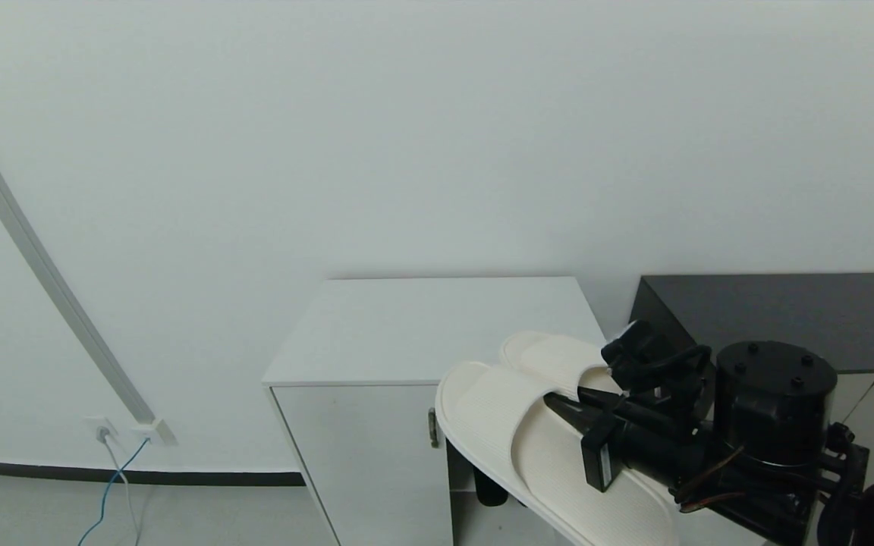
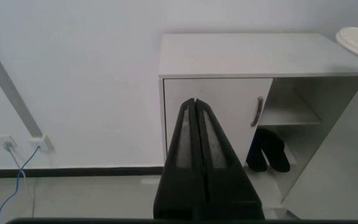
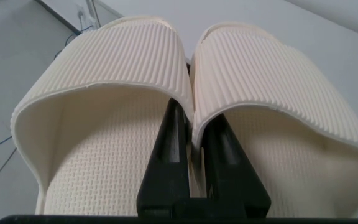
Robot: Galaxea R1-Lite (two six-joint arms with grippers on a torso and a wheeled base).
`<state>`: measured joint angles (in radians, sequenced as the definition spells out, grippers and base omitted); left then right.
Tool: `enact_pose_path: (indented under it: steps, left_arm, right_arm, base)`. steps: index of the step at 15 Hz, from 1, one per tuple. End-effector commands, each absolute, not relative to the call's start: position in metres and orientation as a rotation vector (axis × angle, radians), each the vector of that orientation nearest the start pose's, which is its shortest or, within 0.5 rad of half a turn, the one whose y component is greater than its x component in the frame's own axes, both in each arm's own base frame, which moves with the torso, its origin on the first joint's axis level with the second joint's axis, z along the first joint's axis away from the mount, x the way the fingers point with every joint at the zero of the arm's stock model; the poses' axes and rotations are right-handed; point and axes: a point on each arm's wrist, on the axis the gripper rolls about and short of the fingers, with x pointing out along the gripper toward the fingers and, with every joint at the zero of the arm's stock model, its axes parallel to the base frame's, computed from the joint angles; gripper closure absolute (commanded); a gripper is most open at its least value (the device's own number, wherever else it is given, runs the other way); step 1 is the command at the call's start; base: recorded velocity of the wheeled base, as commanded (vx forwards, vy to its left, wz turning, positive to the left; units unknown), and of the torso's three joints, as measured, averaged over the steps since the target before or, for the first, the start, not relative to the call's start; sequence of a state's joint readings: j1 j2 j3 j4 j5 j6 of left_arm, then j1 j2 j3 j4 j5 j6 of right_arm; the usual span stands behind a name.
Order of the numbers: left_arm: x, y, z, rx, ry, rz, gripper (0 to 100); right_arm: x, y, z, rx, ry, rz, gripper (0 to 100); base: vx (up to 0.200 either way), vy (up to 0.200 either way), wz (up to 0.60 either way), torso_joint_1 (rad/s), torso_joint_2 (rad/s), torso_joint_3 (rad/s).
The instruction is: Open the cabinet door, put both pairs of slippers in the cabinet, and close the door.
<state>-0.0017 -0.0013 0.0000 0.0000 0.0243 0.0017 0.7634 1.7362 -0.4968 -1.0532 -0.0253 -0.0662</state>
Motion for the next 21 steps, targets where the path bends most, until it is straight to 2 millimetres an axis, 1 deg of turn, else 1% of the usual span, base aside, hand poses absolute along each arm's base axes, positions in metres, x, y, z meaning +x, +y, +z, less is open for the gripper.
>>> enact_pose_path:
  steps: [1, 11, 14, 21]
  left_arm:
    - [-0.0228, 0.0006, 0.0755, 0.002, 0.0, 0.023, 100]
    - [-0.0228, 0.0006, 0.0755, 0.0, 0.0, 0.025, 100]
    - [-0.0228, 0.0006, 0.0755, 0.0, 0.0, 0.025, 100]
    - [-0.0228, 0.0006, 0.0755, 0.0, 0.0, 0.025, 100]
  right_arm:
    - [0.2008, 0.1928, 0.1356, -0.137, 0.154, 0.746, 100]
    - [0.1982, 0.1914, 0.1325, -0.142, 0.165, 0.749, 100]
    - [0.1966, 0.1898, 0.1323, -0.135, 0.144, 0.748, 100]
    - [0.196, 0.1893, 0.1285, -0.138, 0.15, 0.748, 100]
  base:
    - [0.0, 0.0, 0.0, -0.139, 0.33, 0.173]
    - [0.0, 0.0, 0.0, -0.153, 0.34, 0.186]
    - [0.0, 0.0, 0.0, -0.162, 0.36, 0.201]
    - [0.0, 0.0, 0.0, -0.187, 0.44, 0.245]
